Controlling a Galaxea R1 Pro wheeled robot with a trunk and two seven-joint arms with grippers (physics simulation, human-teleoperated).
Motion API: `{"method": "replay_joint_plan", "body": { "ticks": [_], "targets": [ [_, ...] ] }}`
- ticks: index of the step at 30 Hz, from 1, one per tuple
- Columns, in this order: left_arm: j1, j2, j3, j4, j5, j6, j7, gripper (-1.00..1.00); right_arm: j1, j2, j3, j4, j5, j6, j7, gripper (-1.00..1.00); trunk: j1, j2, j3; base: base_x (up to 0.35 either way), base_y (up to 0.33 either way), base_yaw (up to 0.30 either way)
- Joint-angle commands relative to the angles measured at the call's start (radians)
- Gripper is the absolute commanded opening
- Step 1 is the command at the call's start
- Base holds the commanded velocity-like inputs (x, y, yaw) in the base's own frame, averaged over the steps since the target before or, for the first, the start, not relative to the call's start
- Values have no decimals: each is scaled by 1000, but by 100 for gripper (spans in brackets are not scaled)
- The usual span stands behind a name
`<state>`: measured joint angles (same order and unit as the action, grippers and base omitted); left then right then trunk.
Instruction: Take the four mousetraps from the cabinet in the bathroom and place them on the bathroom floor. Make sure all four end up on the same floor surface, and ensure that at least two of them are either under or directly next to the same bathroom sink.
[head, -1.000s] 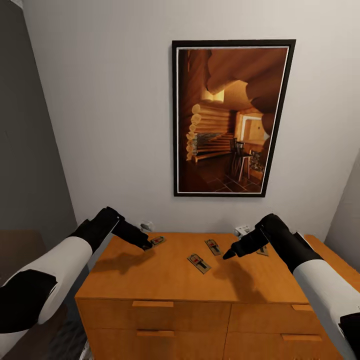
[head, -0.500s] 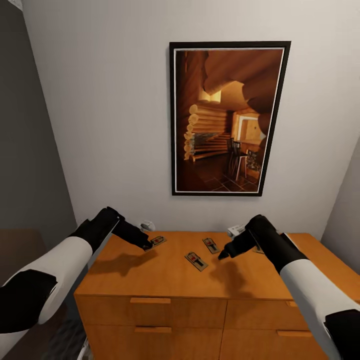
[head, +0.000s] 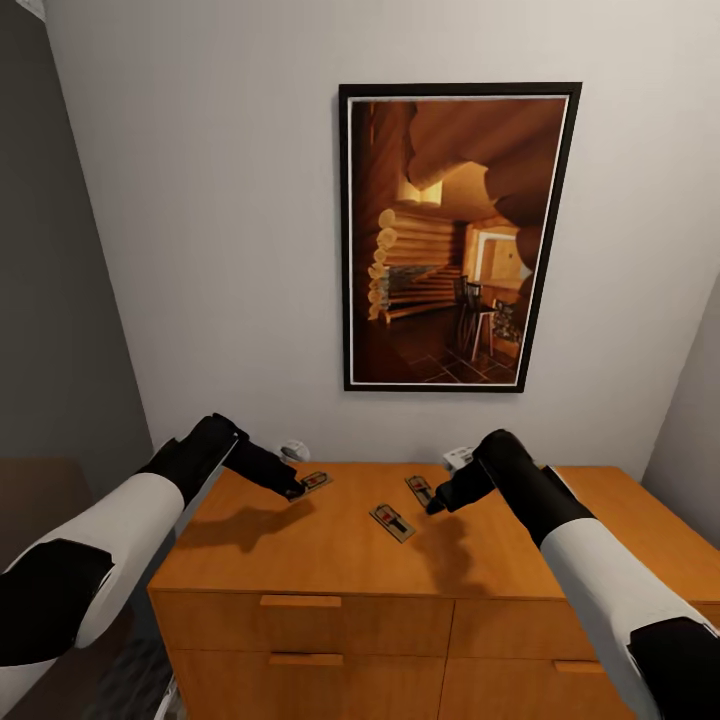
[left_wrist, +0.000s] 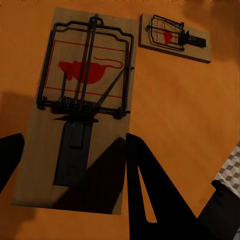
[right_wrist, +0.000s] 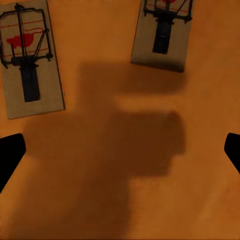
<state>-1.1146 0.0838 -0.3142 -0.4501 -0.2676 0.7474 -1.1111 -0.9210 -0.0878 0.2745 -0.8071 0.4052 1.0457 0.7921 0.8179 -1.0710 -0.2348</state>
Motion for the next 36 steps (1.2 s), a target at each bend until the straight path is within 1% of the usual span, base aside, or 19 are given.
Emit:
{"method": "replay_joint_plan", "body": {
  "ticks": [1, 9, 11, 14, 15, 17, 20, 28, 32, 36],
  "targets": [
    [-1, 0, -1, -2, -9, 3, -6, -100, -1, 1, 3, -1, 10, 2, 9, 100, 0, -1, -1, 0, 0, 0],
    [-1, -4, 0, -8, -6, 2, -6, -100, -1, 6, 3, -1, 9, -5, 7, 100, 0, -1, -1, 0, 0, 23],
    [-1, -5, 0, -21, -6, 2, -6, -100, -1, 6, 3, -1, 10, -13, 7, 100, 0, -1, -1, 0, 0, 143],
    [-1, -7, 2, -68, -2, 3, -7, -100, 0, 7, 2, -1, 12, -24, 7, 100, 0, -1, -1, 0, 0, 209],
    [-1, -8, 4, -90, 4, 7, -9, -100, 0, 7, 2, -1, 12, -27, 7, 100, 0, -1, -2, 0, 0, 237],
    [-1, -8, 8, -108, 11, 16, -14, -100, 0, 7, 2, -1, 13, -29, 7, 100, 0, -1, -2, 0, 0, 236],
    [-1, -8, 15, -130, 30, 50, -24, -100, 0, 8, 2, -1, 13, -31, 6, 100, 0, -1, -2, 0, 0, 174],
    [-1, -11, 17, -141, 40, 71, -30, -100, 1, 8, 2, 0, 14, -32, 6, 100, 0, -1, -3, 0, 0, 48],
    [-1, -19, 17, -142, 40, 72, -30, -100, 2, 8, 2, 0, 13, -32, 6, 100, 0, -1, -3, 0, 0, 76],
    [-1, -36, 16, -142, 39, 74, -29, -100, 4, 8, -4, 0, 13, -32, 5, 100, 0, -1, -3, 0, 0, 37]
  ]
}}
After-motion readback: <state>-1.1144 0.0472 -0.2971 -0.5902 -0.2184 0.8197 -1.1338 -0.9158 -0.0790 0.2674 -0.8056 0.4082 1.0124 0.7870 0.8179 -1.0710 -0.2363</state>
